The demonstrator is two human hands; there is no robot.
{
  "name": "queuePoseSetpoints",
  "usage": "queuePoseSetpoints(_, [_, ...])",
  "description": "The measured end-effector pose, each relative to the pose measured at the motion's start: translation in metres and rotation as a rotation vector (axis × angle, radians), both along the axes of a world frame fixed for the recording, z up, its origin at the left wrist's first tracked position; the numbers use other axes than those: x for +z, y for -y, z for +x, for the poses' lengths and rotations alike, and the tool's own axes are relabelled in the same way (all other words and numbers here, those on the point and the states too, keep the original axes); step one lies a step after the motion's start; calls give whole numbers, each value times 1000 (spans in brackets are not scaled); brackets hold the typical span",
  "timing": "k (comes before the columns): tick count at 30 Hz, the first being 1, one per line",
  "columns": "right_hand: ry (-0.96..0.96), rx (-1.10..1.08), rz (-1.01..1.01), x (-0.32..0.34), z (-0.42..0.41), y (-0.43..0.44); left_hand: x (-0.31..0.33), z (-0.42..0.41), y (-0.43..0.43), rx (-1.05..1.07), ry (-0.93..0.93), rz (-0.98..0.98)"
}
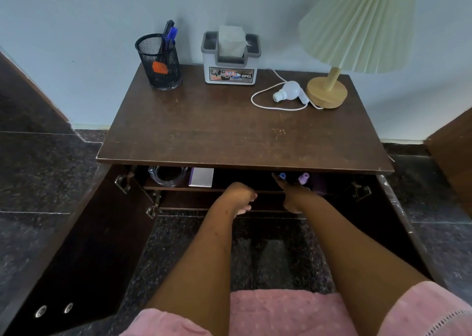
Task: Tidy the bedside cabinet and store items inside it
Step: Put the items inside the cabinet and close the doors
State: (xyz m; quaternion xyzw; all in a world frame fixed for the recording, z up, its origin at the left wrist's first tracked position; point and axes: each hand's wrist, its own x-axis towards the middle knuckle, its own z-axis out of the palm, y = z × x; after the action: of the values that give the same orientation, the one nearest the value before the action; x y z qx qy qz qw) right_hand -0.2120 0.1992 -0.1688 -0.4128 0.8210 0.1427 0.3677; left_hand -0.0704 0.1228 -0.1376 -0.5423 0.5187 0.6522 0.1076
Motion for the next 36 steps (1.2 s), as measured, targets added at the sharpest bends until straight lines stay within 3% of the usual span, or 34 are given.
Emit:
queuePoseSetpoints(8, [500,-195,-1,114,13,18,67,5,7,-271,-188,0])
queuePoseSetpoints(11, [517,-211,-297,144,3,26,88,6,20,-83,-369,-87])
queuePoseSetpoints(14, [314,-441,-857,132,-10,40,93,4,29,211,-488,-173])
queuePoseSetpoints(17, [-94,-489,-1060,88,-5,49,83,-1,29,453,-604,-107])
queuePoseSetpoints(21, [-430,-326,-1025,58,8,56,69,-11,25,597,-662,-16])
queuePoseSetpoints(36, [-553,-295,-748,64,-43,120,60,-22,26,714,-764,107])
